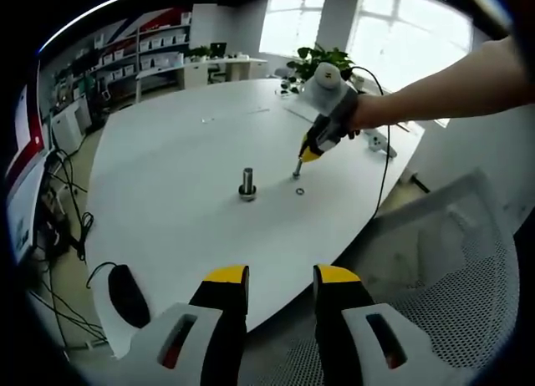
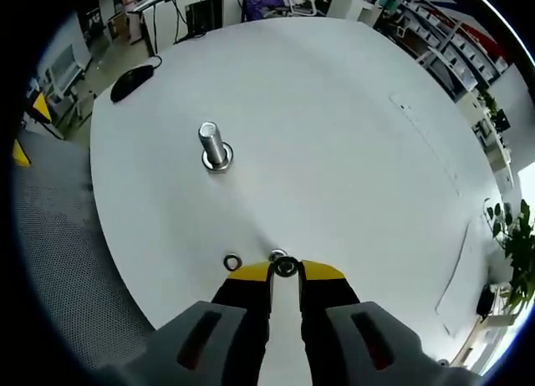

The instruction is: Place the washer onto the threaded stud by aligning its center hole with the stud, sliding it down to the base, and recovering from edge contact or off-axis alignment until the washer reaches the visible bottom stop.

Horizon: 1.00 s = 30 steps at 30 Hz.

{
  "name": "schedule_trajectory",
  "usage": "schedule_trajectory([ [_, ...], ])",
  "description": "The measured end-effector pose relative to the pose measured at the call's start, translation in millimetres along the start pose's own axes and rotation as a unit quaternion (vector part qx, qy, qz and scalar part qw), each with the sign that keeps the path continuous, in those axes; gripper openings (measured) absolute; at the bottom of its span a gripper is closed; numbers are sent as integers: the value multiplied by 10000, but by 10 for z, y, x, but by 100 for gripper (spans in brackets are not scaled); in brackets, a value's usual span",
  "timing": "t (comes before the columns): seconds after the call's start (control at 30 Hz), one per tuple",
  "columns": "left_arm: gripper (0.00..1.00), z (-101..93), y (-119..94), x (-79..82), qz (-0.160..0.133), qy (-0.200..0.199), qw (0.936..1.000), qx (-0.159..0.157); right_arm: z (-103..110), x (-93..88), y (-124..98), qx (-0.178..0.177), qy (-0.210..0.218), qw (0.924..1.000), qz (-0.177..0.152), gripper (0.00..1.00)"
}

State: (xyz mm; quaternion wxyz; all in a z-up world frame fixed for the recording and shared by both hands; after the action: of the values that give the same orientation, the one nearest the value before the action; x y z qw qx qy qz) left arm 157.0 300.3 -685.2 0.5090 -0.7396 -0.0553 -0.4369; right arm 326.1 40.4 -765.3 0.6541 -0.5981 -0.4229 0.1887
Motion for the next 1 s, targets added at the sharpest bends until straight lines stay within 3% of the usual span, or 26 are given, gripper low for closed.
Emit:
schedule_trajectory([
  [0.67,29,24,14,-40,132,-26,9999,87,16,-126,340,161,-4,9998,99,15],
  [1.0,29,36,29,-52,180,-67,9998,105,12,-123,410,236,54,9997,101,15],
])
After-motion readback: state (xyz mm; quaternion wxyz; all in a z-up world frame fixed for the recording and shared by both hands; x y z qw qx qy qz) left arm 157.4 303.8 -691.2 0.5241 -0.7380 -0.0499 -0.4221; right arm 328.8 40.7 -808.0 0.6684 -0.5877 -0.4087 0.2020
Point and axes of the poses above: the point that each gripper's makers call its tool centre point, and the gripper's own axes: y roughly forward along the fingers, z roughly to its left, x roughly out of its top, the point moved 5 cm from there along -y, roughly backward along the fingers, and after that the axes turned 5 degrees about x, right-handed, at the moved point
